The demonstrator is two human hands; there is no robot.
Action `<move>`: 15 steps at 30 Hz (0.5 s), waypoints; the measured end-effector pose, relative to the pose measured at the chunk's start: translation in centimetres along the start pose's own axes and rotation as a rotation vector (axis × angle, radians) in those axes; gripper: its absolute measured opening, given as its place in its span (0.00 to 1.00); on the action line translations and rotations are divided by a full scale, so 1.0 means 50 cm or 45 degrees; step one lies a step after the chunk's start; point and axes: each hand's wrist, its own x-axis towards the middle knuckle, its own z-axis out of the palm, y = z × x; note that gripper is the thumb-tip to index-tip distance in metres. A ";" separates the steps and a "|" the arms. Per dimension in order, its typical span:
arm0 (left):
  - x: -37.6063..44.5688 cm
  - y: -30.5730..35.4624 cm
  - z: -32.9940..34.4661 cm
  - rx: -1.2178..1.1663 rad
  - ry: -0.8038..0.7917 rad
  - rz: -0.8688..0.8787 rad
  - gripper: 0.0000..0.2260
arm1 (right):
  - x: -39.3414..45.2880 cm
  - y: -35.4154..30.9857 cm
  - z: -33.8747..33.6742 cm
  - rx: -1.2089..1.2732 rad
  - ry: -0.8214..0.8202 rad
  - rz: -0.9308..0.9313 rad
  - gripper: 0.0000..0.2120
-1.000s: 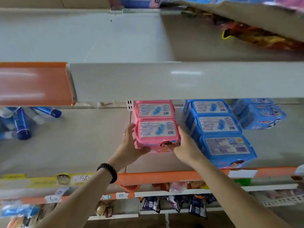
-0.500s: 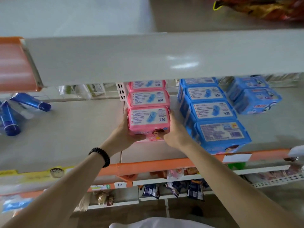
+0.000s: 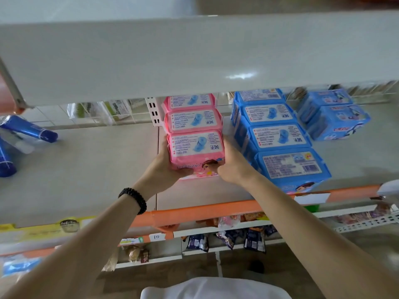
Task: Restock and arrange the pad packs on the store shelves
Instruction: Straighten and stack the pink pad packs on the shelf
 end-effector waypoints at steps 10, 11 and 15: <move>-0.002 0.011 -0.002 -0.071 0.006 0.003 0.50 | 0.004 -0.008 0.001 -0.102 0.057 -0.003 0.38; -0.002 0.011 -0.002 -0.066 0.003 0.003 0.50 | 0.003 -0.009 0.001 -0.106 0.053 -0.009 0.39; -0.008 0.009 -0.001 -0.008 0.016 0.042 0.45 | -0.003 -0.009 0.000 -0.119 0.037 -0.036 0.40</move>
